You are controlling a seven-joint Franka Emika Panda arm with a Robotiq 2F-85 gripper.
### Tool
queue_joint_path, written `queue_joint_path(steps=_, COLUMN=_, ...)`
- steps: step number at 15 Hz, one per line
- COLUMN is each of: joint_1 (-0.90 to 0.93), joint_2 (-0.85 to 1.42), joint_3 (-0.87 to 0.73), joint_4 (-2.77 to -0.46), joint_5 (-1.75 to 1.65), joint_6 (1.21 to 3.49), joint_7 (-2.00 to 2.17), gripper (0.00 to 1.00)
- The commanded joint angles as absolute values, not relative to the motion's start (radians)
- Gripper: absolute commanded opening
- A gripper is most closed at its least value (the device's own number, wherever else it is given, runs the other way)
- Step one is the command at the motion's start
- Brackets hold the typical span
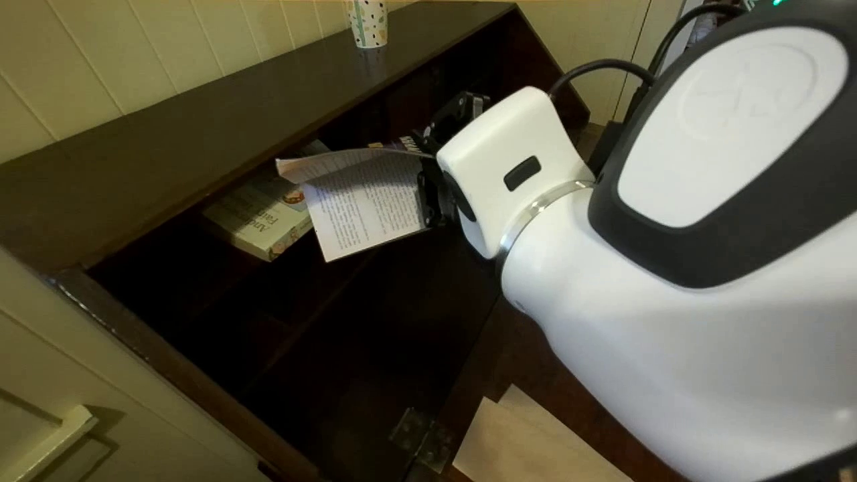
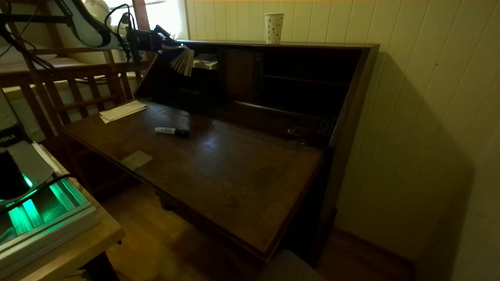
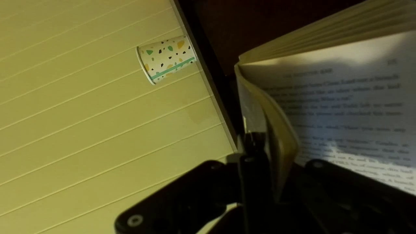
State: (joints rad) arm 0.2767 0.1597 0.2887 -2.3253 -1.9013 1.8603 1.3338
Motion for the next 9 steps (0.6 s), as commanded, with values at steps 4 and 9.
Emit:
queue_joint_path(steps=4, joint_1=0.224, joint_2=0.18, joint_3=0.252, joint_4=-2.302, joint_5=-2.096, joint_6=1.963, joint_7=1.348, gripper=0.01)
queue_joint_path(steps=9, joint_1=0.198, joint_2=0.207, joint_3=0.235, joint_4=-2.287, joint_5=-2.24, joint_6=1.98, joint_7=1.384, gripper=0.01)
